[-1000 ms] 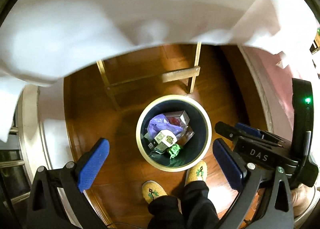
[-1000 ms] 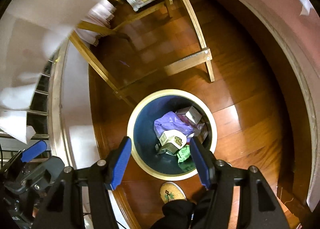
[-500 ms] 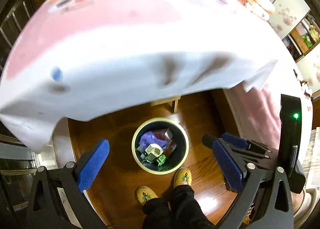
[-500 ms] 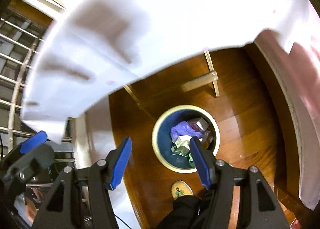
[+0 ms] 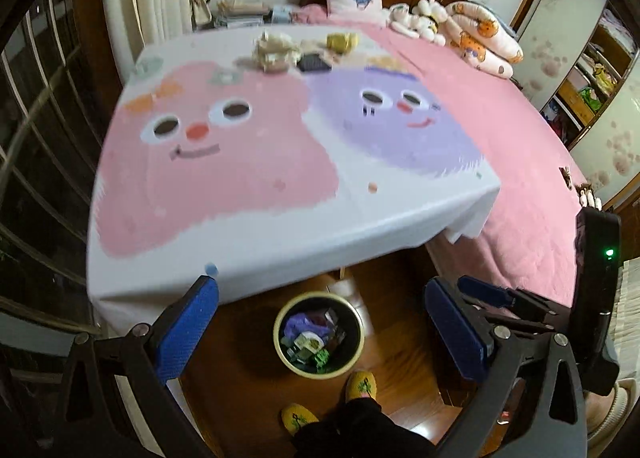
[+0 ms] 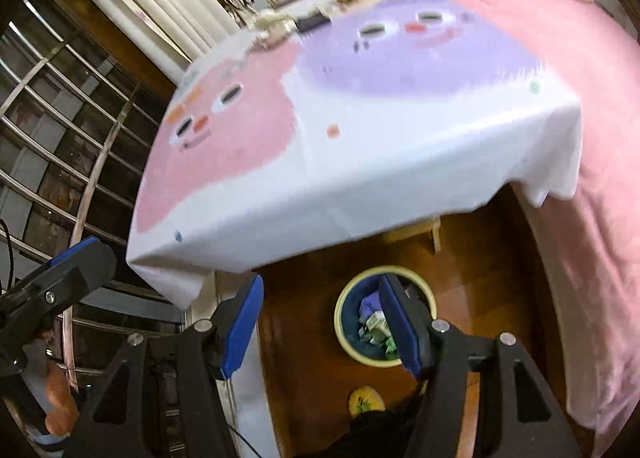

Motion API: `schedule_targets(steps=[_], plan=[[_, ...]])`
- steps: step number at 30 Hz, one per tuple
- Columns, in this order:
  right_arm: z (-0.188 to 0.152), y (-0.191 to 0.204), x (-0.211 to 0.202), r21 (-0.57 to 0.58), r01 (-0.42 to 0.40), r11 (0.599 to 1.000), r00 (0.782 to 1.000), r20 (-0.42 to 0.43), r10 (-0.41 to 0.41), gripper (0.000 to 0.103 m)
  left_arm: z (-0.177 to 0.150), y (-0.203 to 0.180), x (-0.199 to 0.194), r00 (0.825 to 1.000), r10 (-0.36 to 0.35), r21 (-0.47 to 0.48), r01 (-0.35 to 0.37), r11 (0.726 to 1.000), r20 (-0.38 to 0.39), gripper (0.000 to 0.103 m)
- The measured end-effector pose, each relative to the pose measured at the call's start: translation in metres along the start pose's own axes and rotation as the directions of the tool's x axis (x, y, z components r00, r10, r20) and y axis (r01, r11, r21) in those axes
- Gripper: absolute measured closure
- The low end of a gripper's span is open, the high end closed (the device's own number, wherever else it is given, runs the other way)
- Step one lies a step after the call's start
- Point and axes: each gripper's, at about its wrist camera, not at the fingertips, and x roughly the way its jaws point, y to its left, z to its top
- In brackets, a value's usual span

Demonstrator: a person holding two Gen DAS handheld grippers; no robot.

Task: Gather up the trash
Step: 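Move both grippers back up to the table, then grasp the white tissue with the left gripper while the right grasps the yellow paper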

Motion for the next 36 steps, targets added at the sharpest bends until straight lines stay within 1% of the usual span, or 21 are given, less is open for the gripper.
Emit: schedule_targets(steps=[4, 10, 14, 15, 18, 20, 23, 26, 27, 28, 29, 30, 31, 33, 34, 35, 36], plan=[[0.022, 0.013, -0.021, -0.033, 0.008, 0.999, 0.999, 0.049, -0.007, 0.043, 0.018, 0.002, -0.02, 0.997, 0.041, -0.004, -0.041, 0.999, 0.058, 0.001], [0.058, 0.028, -0.038, -0.094, 0.026, 0.995, 0.994, 0.112, -0.016, 0.043, 0.052, 0.009, -0.033, 0.993, 0.067, -0.03, -0.065, 0.997, 0.092, 0.001], [0.088, 0.032, -0.039, -0.123, 0.039, 0.992, 0.989, 0.145, -0.021, 0.043, 0.078, 0.016, -0.03, 0.99, 0.09, -0.053, -0.085, 0.995, 0.105, 0.001], [0.1, 0.031, -0.036, -0.13, 0.043, 0.991, 0.988, 0.153, -0.023, 0.043, 0.084, 0.017, -0.028, 0.989, 0.097, -0.063, -0.09, 0.994, 0.108, 0.001], [0.13, 0.024, -0.031, -0.138, 0.069, 0.988, 0.984, 0.171, -0.045, 0.043, 0.113, 0.024, -0.019, 0.987, 0.112, -0.115, -0.099, 0.988, 0.112, 0.001], [0.16, 0.016, -0.023, -0.149, 0.091, 0.985, 0.98, 0.188, -0.062, 0.043, 0.134, 0.03, -0.008, 0.987, 0.116, -0.166, -0.097, 0.981, 0.113, 0.001], [0.2, 0.002, -0.009, -0.162, 0.077, 0.984, 0.98, 0.192, -0.045, 0.043, 0.168, 0.036, 0.013, 0.986, 0.122, -0.246, -0.092, 0.965, 0.109, 0.001], [0.254, -0.014, 0.015, -0.204, 0.038, 0.978, 0.989, 0.146, -0.008, 0.043, 0.205, 0.038, 0.039, 0.983, 0.16, -0.316, -0.123, 0.941, 0.093, 0.001], [0.264, -0.017, 0.02, -0.213, 0.037, 0.976, 0.991, 0.135, -0.008, 0.043, 0.215, 0.038, 0.048, 0.982, 0.17, -0.336, -0.133, 0.932, 0.082, 0.001], [0.284, -0.023, 0.029, -0.228, 0.027, 0.973, 0.993, 0.116, -0.001, 0.043, 0.231, 0.038, 0.062, 0.982, 0.174, -0.365, -0.139, 0.921, 0.066, 0.001], [0.295, -0.027, 0.033, -0.237, 0.018, 0.971, 0.994, 0.105, 0.007, 0.043, 0.241, 0.039, 0.071, 0.983, 0.177, -0.382, -0.143, 0.913, 0.055, 0.001], [0.313, -0.033, 0.042, -0.254, 0.009, 0.967, 0.996, 0.091, 0.014, 0.043, 0.25, 0.039, 0.079, 0.983, 0.18, -0.396, -0.148, 0.906, 0.046, 0.001], [0.326, -0.037, 0.049, -0.267, 0.009, 0.964, 0.996, 0.084, 0.014, 0.043, 0.265, 0.039, 0.095, 0.982, 0.184, -0.413, -0.153, 0.898, 0.036, 0.001], [0.354, -0.045, 0.064, -0.289, 0.01, 0.957, 0.997, 0.071, 0.012, 0.044, 0.284, 0.04, 0.116, 0.981, 0.192, -0.431, -0.169, 0.887, 0.01, 0.001], [0.365, -0.049, 0.07, -0.294, 0.007, 0.956, 0.998, 0.065, 0.013, 0.045, 0.297, 0.042, 0.133, 0.981, 0.193, -0.44, -0.176, 0.881, -0.007, 0.001], [0.381, -0.054, 0.08, -0.297, -0.001, 0.955, 0.998, 0.056, 0.019, 0.046, 0.306, 0.043, 0.144, 0.981, 0.192, -0.445, -0.181, 0.877, -0.021, 0.001], [0.389, -0.057, 0.085, -0.296, -0.002, 0.955, 0.998, 0.053, 0.018, 0.046, 0.313, 0.046, 0.156, 0.98, 0.193, -0.452, -0.189, 0.871, -0.039, 0.001]])
